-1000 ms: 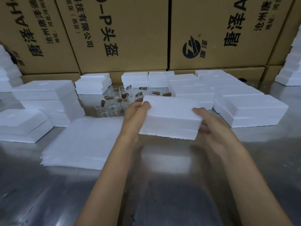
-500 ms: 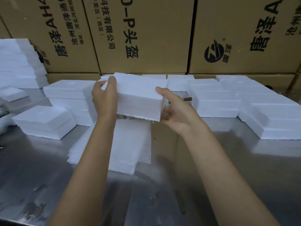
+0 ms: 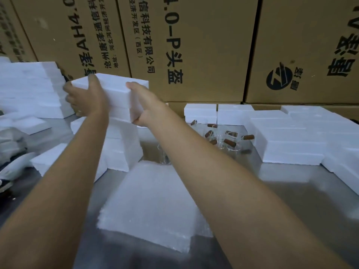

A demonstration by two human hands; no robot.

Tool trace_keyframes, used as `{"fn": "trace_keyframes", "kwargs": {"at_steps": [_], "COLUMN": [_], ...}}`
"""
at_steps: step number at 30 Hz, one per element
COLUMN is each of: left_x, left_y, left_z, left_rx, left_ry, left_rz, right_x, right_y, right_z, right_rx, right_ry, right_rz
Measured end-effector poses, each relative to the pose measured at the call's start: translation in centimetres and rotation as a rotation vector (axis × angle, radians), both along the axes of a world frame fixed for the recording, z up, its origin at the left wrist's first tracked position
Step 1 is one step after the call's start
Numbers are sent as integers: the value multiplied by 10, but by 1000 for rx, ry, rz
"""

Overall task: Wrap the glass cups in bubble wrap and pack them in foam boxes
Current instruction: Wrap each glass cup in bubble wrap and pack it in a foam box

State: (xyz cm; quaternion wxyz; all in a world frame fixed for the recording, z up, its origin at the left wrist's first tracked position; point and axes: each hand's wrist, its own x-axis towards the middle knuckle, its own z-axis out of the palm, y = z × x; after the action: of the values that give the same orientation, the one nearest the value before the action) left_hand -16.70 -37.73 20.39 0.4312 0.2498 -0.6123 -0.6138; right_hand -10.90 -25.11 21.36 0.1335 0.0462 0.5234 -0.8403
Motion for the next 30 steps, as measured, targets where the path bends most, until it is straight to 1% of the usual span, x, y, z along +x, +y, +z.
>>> {"fn": "trace_keyframes", "kwargs": {"at_steps": [3, 6, 9, 10, 12, 16, 20, 25, 28, 30], "left_x": [-20, -28, -26, -26, -25, -22, -8, 16, 26, 30], "left_y": [-28, -45, -52, -53, -55, -47, -20, 35, 79, 112], "left_z": [-5, -20, -30, -29, -24, -10, -4, -5, -10, -18], "left_rx": [13, 24, 48, 28, -44, -229, -443, -717, -932, -998], "left_ry": [-24, -68, -131, -142, -165, -207, -167, -136, -58, -24], "left_rz": [-31, -27, -102, -117, -83, 91, 123, 67, -50, -164], "right_x": [-14, -24, -31, -32, -33, -26, -22, -12, -8, -8], "right_y": [-18, -25, -28, -29, -29, -22, -7, 25, 50, 70], "right_z": [3, -4, -12, -13, -15, -15, -15, -14, -16, -18], "right_rx": [135, 266, 332, 332, 330, 312, 292, 262, 253, 237], "right_ry": [48, 82, 72, 70, 65, 64, 54, 62, 56, 56], "right_rz": [-10, 56, 60, 55, 58, 63, 54, 44, -8, -57]}}
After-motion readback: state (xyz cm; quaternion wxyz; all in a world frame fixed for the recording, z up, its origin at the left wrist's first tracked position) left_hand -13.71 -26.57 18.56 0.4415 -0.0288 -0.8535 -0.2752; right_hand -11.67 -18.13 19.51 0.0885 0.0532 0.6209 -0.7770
